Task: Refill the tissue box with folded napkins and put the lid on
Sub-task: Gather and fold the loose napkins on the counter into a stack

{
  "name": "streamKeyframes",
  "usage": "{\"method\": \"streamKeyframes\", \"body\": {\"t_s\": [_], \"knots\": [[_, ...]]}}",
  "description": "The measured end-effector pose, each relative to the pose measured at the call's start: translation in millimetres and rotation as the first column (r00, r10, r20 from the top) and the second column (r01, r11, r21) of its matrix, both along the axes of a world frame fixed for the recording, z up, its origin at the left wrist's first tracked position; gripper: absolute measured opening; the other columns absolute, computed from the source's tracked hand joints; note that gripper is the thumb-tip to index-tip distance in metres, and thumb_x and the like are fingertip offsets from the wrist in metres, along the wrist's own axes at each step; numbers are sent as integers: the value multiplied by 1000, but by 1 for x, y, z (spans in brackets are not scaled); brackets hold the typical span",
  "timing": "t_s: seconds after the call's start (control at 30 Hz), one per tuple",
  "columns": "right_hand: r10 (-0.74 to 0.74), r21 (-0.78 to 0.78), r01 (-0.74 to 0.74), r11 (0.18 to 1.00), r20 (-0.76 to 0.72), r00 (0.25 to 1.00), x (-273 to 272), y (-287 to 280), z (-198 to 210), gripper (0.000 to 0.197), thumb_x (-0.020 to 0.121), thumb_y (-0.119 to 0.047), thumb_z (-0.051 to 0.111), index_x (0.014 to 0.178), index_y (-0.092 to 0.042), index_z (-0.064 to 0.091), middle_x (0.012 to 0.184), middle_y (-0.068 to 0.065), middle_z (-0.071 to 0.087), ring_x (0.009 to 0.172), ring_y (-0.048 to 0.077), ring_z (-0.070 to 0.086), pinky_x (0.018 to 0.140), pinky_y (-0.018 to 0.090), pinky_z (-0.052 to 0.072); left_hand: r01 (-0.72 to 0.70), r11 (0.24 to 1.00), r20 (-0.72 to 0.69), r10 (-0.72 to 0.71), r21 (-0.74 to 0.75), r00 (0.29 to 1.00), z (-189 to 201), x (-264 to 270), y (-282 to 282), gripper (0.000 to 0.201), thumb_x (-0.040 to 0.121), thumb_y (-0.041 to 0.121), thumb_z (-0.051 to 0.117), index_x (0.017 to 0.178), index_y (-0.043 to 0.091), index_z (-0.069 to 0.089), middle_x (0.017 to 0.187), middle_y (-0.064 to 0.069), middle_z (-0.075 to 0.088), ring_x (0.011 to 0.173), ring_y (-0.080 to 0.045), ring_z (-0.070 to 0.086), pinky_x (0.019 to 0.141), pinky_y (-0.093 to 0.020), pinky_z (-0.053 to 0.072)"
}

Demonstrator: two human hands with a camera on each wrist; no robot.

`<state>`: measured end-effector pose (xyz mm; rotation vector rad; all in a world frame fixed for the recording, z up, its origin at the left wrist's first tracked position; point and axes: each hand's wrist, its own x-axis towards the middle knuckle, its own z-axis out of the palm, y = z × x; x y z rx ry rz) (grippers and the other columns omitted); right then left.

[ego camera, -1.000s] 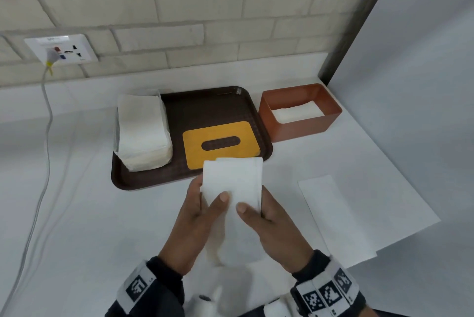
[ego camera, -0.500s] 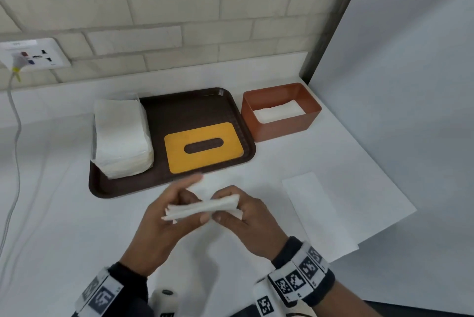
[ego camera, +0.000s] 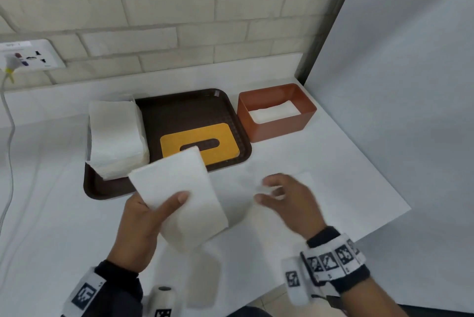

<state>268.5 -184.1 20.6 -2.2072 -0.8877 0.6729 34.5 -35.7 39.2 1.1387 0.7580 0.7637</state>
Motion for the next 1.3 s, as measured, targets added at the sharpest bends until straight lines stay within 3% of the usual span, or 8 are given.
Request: {"method": "streamKeyframes", "body": {"t_s": [0.17, 0.4, 0.57, 0.67, 0.8, 1.0, 1.23, 1.3], "knots": [[-177, -567, 340, 750, 323, 930, 66, -38, -14, 80, 75, -70, 66, 134, -18, 50, 133, 7, 55, 121, 30, 55, 94, 43, 46, -47, 985, 83, 61, -166, 995, 7, -7, 7, 36, 77, 9, 66, 113, 11, 69, 107, -4, 78, 91, -20, 76, 67, -29, 62], [-218, -605, 369, 706, 310, 925, 82, -49, -42, 72, 69, -69, 73, 112, -14, 57, 111, 5, 66, 101, 30, 62, 77, 36, 43, -14, 983, 84, 30, -183, 996, 8, -7, -1, 37, 76, 7, 65, 113, 11, 68, 105, -2, 78, 88, -17, 76, 64, -25, 60], [-200, -618, 298, 727, 224, 954, 90, -47, -49, 57, 60, -74, 71, 77, -22, 54, 91, 4, 66, 97, 31, 62, 81, 41, 52, 6, 983, 89, 10, -185, 996, 8, -7, -4, 39, 75, 7, 66, 113, 13, 67, 105, -1, 78, 89, -16, 76, 65, -25, 61], [-239, -545, 261, 797, 113, 965, 83, -43, -45, 46, 69, -54, 80, 73, -19, 50, 80, 0, 63, 82, 25, 63, 75, 38, 49, 23, 981, 91, -6, -190, 996, 7, -10, -5, 39, 75, 7, 66, 113, 12, 67, 106, -2, 78, 90, -17, 76, 66, -25, 61], [-319, -310, 256, 916, -171, 932, 62, -32, -43, 40, 68, -24, 89, 93, -16, 59, 98, 5, 68, 91, 25, 66, 86, 40, 52, 50, 977, 85, -33, -206, 996, 7, -14, -6, 42, 77, 7, 66, 119, 10, 67, 111, -6, 77, 96, -22, 75, 70, -28, 62], [-111, 50, 166, 985, -550, 828, -2, 0, -6, 24, 87, -12, 74, 110, -5, 70, 104, 13, 77, 94, 31, 74, 89, 48, 58, 98, 969, 85, -81, -226, 993, 12, -18, -10, 38, 78, 9, 66, 116, 7, 68, 110, -11, 77, 93, -26, 76, 69, -31, 62], [187, 389, 41, 920, -529, 828, -68, 38, 35, 33, 101, -11, 54, 131, -23, 59, 123, -4, 71, 115, 17, 67, 93, 33, 54, 213, 962, 77, -202, -173, 976, 20, -25, -10, 64, 49, 41, 97, 105, 13, 78, 111, -15, 76, 97, -29, 75, 71, -32, 60], [274, 430, -35, 902, -509, 816, -80, 43, 43, 34, 101, -12, 52, 134, -22, 58, 125, -6, 70, 116, 13, 66, 92, 29, 54, 192, 968, 75, -183, -158, 980, 20, -26, -8, 56, 56, 35, 96, 104, 12, 78, 111, -15, 76, 99, -31, 74, 73, -32, 60]]}}
